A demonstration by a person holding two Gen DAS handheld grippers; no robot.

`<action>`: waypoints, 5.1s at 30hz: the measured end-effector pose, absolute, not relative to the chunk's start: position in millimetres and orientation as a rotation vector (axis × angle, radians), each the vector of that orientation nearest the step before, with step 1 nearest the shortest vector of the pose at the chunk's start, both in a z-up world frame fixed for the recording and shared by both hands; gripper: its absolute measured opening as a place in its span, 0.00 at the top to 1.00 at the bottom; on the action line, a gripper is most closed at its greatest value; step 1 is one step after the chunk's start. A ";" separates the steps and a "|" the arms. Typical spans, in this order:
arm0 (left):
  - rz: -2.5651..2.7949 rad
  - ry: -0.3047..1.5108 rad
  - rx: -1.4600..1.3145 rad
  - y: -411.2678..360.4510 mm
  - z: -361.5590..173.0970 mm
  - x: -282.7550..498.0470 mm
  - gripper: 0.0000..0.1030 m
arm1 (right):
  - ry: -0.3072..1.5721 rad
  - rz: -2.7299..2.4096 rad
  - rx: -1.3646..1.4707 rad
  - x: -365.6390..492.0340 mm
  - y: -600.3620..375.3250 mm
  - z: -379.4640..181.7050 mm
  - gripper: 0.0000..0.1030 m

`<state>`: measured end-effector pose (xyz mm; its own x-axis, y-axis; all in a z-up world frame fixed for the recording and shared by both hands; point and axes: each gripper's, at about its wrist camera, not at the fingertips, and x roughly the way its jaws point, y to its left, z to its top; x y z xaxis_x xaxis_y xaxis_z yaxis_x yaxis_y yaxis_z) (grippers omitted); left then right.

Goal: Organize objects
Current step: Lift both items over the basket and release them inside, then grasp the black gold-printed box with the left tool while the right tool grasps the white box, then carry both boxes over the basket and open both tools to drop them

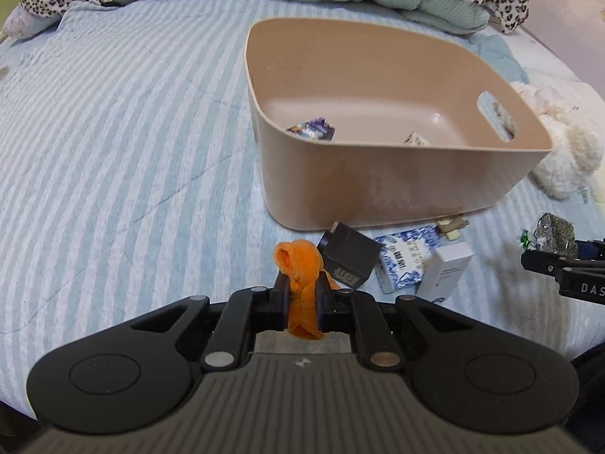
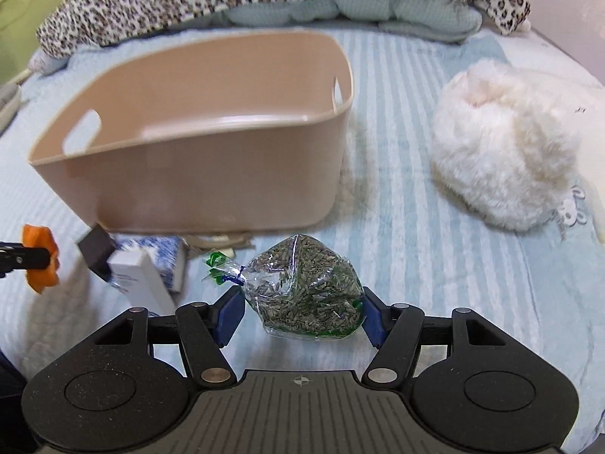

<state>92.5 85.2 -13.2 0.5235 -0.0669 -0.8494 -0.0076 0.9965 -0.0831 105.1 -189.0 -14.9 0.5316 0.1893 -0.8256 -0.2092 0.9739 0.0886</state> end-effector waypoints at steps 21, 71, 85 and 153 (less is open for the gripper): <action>-0.085 0.779 -0.013 67.9 67.4 108.4 0.86 | 0.688 0.272 0.075 124.0 -189.6 69.9 0.40; 0.019 0.825 0.136 67.5 45.7 109.9 0.15 | 0.864 0.266 0.047 119.2 -160.6 18.6 0.12; 0.045 0.927 0.150 92.2 -5.6 79.8 0.15 | 1.038 0.249 0.002 91.2 -144.0 -41.5 0.12; -0.152 0.974 -0.003 63.0 -60.8 112.1 0.55 | 0.971 0.292 0.085 105.7 -151.6 -61.1 0.73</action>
